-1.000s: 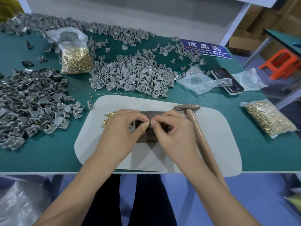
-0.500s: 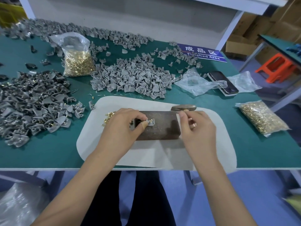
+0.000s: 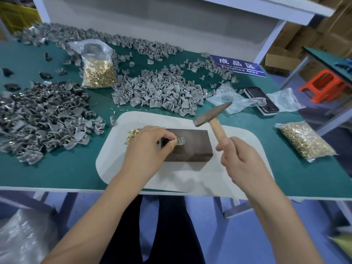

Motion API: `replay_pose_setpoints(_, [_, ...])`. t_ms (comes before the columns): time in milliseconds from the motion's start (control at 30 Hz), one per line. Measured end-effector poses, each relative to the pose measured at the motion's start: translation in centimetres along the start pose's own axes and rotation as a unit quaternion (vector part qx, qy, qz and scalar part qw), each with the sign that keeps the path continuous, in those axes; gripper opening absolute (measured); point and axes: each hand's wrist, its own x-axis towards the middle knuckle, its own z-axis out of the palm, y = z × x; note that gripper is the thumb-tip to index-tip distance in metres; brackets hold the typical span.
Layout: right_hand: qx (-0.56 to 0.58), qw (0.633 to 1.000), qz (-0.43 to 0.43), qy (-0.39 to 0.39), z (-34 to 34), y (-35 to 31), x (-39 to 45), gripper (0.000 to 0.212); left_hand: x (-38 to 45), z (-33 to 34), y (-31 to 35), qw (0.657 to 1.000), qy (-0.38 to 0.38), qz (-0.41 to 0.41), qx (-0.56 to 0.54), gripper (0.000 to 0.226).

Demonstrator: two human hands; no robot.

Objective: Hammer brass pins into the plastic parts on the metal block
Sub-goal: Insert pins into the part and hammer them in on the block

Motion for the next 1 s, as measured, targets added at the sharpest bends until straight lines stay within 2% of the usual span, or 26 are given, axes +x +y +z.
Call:
replay_pose_setpoints(100, [-0.044,0.996,-0.062,-0.049,0.8,-1.0,-1.4,0.023,0.1,-0.2,0.1,1.000,0.007,0.001,0.008,0.004])
replay_pose_setpoints(300, [-0.159,0.985,-0.056,-0.027,0.7,-1.9,-2.3,0.027,0.6,-0.6,0.4,0.997,-0.017,-0.001,0.074,0.006])
replay_pose_setpoints(367, [-0.128,0.990,-0.056,0.011,0.7,-2.1,-2.4,0.029,0.7,-0.7,0.5,0.997,-0.014,-0.001,0.079,0.006])
replay_pose_setpoints(433, [-0.092,0.994,-0.053,0.016,1.0,-2.3,-2.3,0.032,0.7,-0.7,0.5,0.996,-0.009,-0.006,0.083,0.008])
replay_pose_setpoints(533, [-0.112,0.992,-0.049,-0.015,1.5,-2.6,-2.4,0.026,0.7,-0.7,0.6,0.996,-0.004,-0.013,0.087,0.012])
replay_pose_setpoints(633, [-0.101,0.993,-0.047,0.024,1.9,-2.6,-2.7,0.029,0.7,-0.7,0.7,0.997,-0.007,-0.004,0.081,0.008])
replay_pose_setpoints(733, [-0.121,0.992,-0.042,0.021,2.4,-2.7,-3.3,0.023,0.6,-0.7,0.8,0.997,0.002,-0.008,0.074,0.007])
replay_pose_setpoints(867, [-0.114,0.991,-0.035,0.055,2.8,-2.9,-3.8,0.025,0.6,-0.8,0.7,0.997,-0.008,-0.001,0.078,0.002])
replay_pose_setpoints(1000, [-0.149,0.988,-0.030,0.028,2.2,-2.9,-3.6,0.026,0.8,-0.8,0.7,0.997,-0.021,-0.010,0.075,0.004])
